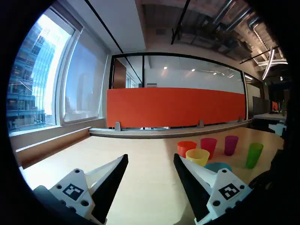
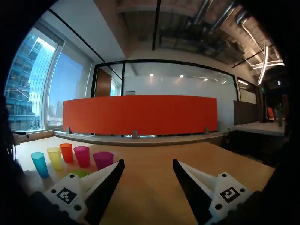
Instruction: Pour water
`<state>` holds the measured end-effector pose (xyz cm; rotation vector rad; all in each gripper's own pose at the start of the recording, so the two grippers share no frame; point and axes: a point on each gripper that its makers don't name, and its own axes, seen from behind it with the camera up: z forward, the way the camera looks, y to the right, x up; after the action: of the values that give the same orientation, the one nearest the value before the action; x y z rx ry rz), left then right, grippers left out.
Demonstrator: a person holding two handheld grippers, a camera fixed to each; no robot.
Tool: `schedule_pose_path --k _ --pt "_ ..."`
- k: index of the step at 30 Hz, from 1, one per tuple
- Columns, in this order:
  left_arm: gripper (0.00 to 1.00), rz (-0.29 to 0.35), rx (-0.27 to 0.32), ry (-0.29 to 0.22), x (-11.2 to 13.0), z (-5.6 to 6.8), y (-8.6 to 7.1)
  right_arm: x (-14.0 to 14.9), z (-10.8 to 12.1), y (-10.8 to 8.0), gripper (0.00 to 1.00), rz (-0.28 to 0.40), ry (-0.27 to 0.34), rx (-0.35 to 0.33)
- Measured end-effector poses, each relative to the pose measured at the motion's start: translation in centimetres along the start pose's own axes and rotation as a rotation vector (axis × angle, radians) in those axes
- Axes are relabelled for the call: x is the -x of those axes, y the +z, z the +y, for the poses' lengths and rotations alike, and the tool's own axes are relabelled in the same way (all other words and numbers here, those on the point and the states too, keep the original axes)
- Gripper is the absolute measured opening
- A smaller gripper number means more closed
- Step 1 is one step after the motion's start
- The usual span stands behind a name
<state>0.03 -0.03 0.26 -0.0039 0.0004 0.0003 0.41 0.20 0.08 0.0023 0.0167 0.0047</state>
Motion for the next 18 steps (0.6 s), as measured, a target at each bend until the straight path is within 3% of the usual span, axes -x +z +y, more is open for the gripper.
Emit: schedule_pose_path --k 18 --pt "0.9 0.0 0.0 0.0 -0.02 -0.01 0.02 0.26 -0.1 -0.07 0.99 -0.015 -0.006 0.009"
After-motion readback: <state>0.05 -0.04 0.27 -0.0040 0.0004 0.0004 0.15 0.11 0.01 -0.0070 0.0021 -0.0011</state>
